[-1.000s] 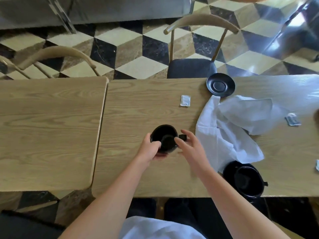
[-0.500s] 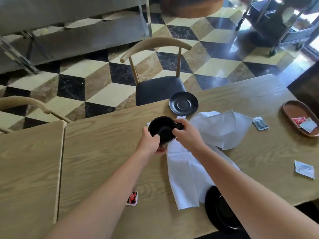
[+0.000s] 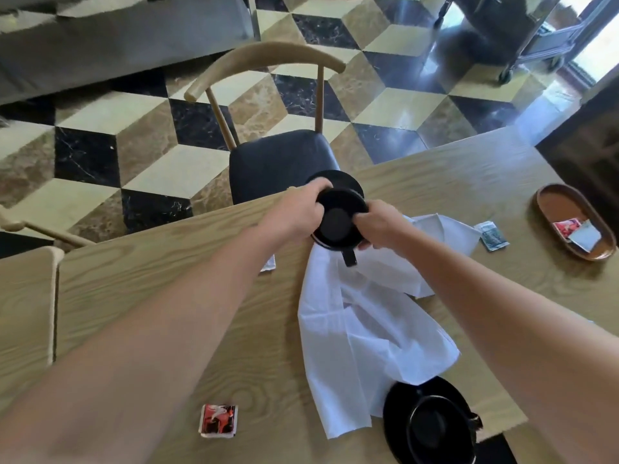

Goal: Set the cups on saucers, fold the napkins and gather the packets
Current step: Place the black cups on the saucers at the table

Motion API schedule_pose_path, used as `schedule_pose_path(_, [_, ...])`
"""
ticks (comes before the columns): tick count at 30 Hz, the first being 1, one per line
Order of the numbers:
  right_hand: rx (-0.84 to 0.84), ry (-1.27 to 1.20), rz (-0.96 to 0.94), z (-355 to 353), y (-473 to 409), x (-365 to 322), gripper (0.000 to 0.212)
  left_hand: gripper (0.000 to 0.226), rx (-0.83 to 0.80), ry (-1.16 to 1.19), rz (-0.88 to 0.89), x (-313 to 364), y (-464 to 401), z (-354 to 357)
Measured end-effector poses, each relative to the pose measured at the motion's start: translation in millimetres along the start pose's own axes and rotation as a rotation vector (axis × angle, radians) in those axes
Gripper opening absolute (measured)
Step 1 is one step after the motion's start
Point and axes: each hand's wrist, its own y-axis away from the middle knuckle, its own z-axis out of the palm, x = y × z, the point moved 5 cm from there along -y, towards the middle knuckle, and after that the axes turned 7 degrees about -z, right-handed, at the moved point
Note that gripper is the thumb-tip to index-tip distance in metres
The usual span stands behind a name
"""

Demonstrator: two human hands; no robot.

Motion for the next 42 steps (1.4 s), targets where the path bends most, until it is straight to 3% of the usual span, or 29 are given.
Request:
schedule_pose_path(2, [0.031,-0.273,0.134,-2,-12,1,0.025,0.032,0.116,0.237,-0.146,-8,-10,-6])
schedule_pose_path(3, [0.043,-0.449,0.2,0,-16,1,0.025,0.04,0.104,0.416,-0.278,-16,-12,-2])
schedule_pose_path(5, [0.056,-0.78,0.278,9,-26,-1,0.027,0.062,-0.062,0.735,-0.503,-24,-12,19])
schedule_pose_path(7, [0.057,-0.94,0.314,21,-35,-3,0.031,0.066,-0.18,0.989,-0.562,-24,-13,40])
schedule_pose_path(10, [0.076,-0.985,0.337,34,-43,-4,0.029,0.038,-0.037,1.175,-0.557,-31,-29,55])
schedule_pose_path(14, [0.089,-0.573,0.32,22,-62,4,0.029,0.007,0.046,1.05,-0.538,-41,-57,50])
schedule_pose_path(17, [0.158,-0.373,0.213,-5,-83,9,0.032,0.011,-0.067,0.924,-0.488,-42,-79,42])
schedule_pose_path(21, [0.088,-0.188,0.159,-23,-103,11,0.033,0.008,-0.247,0.639,-0.434,-47,-97,37])
schedule_pose_path(24, [0.033,-0.076,0.179,-22,-112,10,0.027,0.006,-0.303,0.569,-0.489,-53,-105,39])
schedule_pose_path(32, [-0.023,-0.075,0.196,-11,-127,14,0.027,0.004,-0.315,0.432,-0.512,-63,-115,47])
schedule_pose_path(37, [-0.028,-0.111,0.209,-7,-130,20,0.029,0.021,-0.264,0.388,-0.477,-63,-120,47])
schedule_pose_path(42, [-0.027,-0.103,0.194,-5,-134,19,0.028,0.01,-0.239,0.391,-0.484,-64,-118,43])
